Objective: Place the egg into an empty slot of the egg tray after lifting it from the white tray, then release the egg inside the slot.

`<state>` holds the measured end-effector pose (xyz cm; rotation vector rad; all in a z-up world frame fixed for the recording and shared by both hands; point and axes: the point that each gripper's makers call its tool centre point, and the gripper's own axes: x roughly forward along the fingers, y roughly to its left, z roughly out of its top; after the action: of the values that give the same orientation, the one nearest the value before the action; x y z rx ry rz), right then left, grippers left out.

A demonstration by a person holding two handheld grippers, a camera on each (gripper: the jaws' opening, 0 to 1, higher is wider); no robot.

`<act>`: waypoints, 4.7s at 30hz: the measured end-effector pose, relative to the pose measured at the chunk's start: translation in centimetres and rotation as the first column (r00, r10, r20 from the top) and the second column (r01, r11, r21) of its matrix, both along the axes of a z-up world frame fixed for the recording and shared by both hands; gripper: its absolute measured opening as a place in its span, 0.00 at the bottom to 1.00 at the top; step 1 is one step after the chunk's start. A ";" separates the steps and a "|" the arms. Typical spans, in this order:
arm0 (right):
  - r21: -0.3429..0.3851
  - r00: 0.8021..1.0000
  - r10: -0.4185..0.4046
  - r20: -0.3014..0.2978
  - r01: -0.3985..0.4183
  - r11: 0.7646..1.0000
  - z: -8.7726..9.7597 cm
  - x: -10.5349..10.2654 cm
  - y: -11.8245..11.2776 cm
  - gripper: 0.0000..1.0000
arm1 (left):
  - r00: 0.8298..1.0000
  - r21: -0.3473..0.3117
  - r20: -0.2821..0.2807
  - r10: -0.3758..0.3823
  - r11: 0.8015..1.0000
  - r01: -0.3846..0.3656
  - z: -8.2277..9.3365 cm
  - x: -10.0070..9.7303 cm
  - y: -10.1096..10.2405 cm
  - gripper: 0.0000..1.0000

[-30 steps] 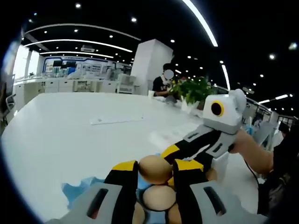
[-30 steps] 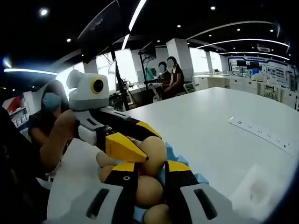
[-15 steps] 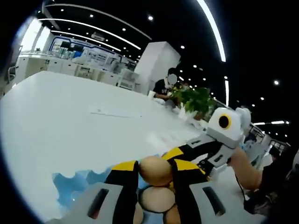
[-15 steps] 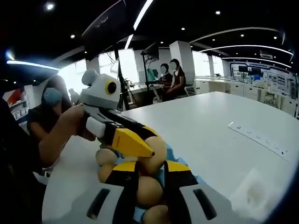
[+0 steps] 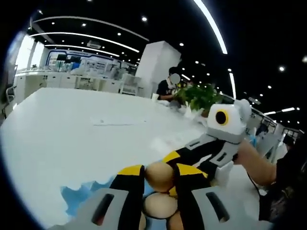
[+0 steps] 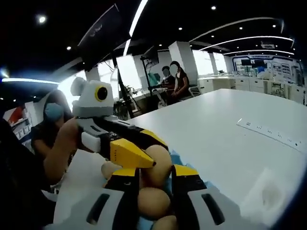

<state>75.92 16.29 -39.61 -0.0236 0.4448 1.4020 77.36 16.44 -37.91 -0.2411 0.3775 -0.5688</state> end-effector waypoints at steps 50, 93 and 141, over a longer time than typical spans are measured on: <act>-0.002 0.967 0.033 0.253 -0.033 0.999 1.4 -1.0 -0.9 0.38 | 1.000 -0.029 -0.022 0.007 1.000 -0.008 1.0 -0.6 2.0 0.26; 0.058 0.961 -0.084 0.263 0.071 0.996 3.1 -3.9 -8.4 0.38 | 0.977 0.142 -0.014 0.213 0.968 -0.208 -1.3 0.2 10.3 0.26; 0.052 0.939 -0.236 0.251 0.230 0.972 1.8 -2.7 -16.2 0.39 | 0.977 0.286 0.086 0.195 0.935 -0.211 -0.3 -0.5 7.5 0.30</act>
<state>73.18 0.07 -37.80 -0.1293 0.2085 1.1504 76.85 23.92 -38.21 0.0235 0.3727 -0.3086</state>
